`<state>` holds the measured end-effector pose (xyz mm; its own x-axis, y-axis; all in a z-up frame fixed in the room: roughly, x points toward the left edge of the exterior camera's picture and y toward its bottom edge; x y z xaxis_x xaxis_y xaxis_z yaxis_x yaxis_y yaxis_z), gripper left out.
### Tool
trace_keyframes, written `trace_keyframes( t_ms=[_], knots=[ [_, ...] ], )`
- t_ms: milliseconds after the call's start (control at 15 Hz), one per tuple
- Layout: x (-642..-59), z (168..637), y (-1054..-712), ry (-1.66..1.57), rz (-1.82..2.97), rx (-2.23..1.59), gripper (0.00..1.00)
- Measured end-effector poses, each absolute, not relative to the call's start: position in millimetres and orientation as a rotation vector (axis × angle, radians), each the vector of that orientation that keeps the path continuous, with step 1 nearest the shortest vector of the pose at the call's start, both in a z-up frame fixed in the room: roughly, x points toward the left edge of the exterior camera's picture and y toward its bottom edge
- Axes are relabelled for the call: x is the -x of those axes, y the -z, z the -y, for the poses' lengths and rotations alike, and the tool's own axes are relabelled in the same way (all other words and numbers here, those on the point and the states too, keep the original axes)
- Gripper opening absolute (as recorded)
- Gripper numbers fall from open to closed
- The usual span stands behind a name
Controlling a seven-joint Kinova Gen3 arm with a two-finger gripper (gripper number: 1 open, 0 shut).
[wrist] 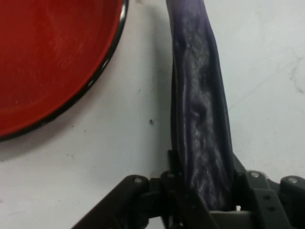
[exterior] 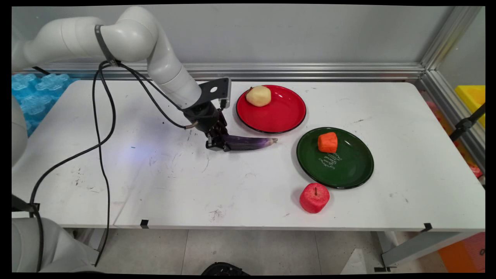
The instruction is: Place the picked object on the table
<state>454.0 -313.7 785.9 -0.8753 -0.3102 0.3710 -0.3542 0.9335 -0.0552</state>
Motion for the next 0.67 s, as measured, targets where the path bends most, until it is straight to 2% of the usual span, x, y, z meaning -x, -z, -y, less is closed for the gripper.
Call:
trace_keyframes(
  t_ms=[200,267,667],
  knots=[
    [-458.3,316.3,-779.7,-0.160,2.721,-0.493,0.00],
    [-459.0,316.5,-778.2,-0.155,2.719,-0.494,1.00],
    [-460.2,318.6,-773.1,-0.131,2.699,-0.507,1.00]
  ],
)
